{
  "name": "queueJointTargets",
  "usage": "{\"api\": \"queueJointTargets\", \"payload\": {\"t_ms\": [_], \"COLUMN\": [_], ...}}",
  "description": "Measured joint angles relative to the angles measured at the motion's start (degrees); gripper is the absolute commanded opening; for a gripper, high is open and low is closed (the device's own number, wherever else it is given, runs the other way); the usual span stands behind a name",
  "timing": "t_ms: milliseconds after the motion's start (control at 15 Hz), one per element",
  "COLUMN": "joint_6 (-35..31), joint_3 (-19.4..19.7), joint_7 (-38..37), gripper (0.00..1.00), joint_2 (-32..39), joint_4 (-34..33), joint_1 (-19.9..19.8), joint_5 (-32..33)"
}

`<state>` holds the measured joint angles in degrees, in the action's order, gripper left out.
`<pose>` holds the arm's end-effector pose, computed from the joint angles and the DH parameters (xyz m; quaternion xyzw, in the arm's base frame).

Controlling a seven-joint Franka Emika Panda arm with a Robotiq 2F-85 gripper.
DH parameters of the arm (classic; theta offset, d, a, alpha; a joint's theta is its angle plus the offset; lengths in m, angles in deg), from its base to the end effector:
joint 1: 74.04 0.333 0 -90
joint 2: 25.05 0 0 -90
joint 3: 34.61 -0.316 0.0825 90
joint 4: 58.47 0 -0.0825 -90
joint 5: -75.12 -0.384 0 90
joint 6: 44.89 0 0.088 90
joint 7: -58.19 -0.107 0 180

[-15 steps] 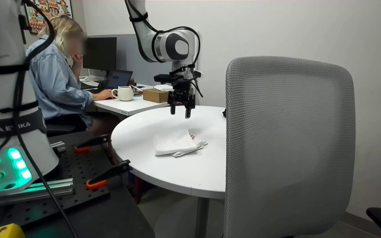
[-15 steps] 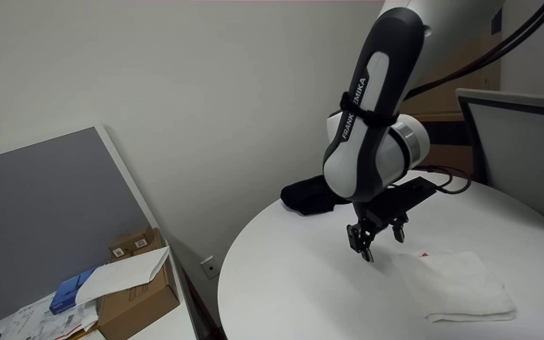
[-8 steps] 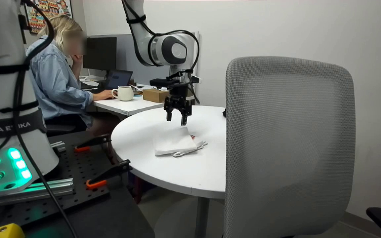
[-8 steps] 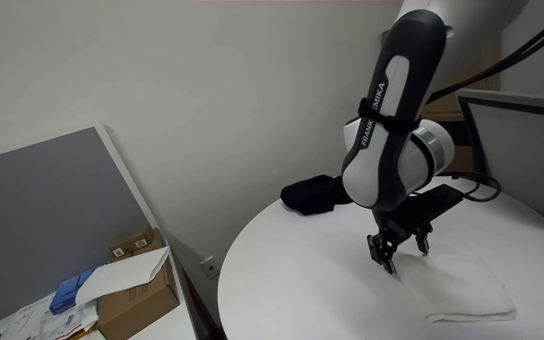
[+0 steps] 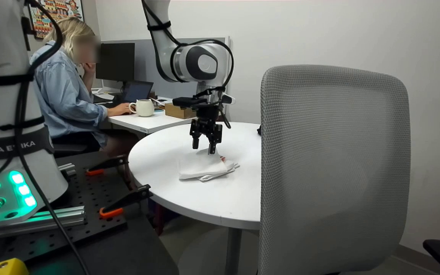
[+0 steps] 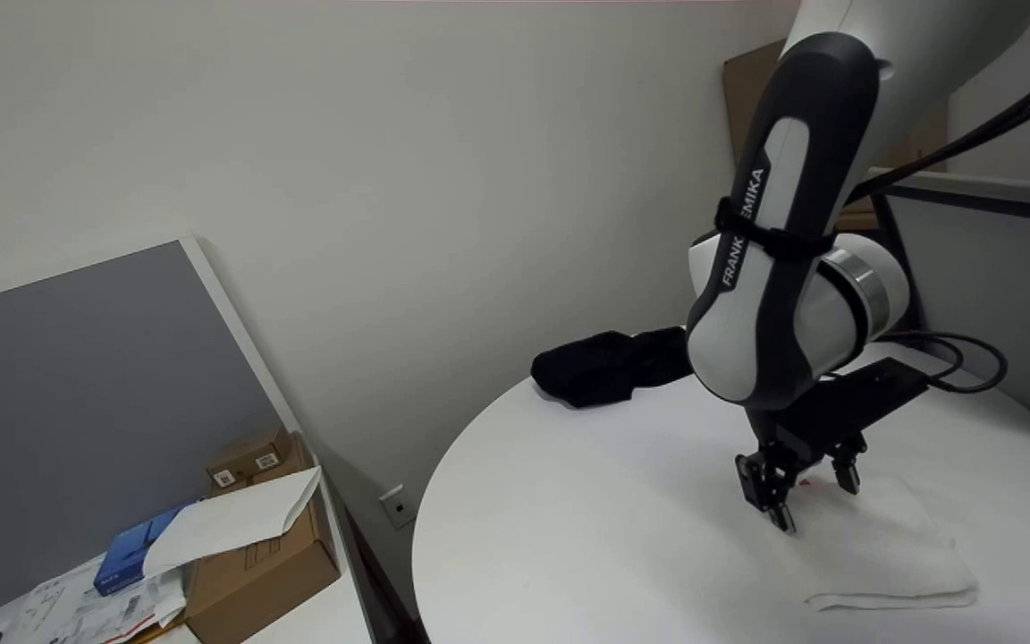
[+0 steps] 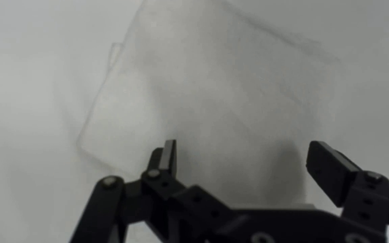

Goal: Wipe the table top with the white towel

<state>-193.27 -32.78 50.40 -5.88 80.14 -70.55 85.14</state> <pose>0.4721 0.0160 0.1601 0.9953 0.0251 -0.0779 0.0514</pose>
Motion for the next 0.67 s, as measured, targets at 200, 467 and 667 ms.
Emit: {"api": "queueJointTargets", "payload": {"t_ms": [200, 467, 667], "joint_6": [-1.2, -2.6, -3.7], "joint_3": [0.7, 0.8, 0.9], "joint_7": [0.0, 0.0, -0.1], "gripper": [0.96, 0.56, 0.31], "joint_2": [0.7, 2.0, 2.5], "joint_4": [1.5, 3.1, 3.8], "joint_1": [-0.3, -0.3, -0.1], "joint_5": [0.0, -0.1, 0.0]}}
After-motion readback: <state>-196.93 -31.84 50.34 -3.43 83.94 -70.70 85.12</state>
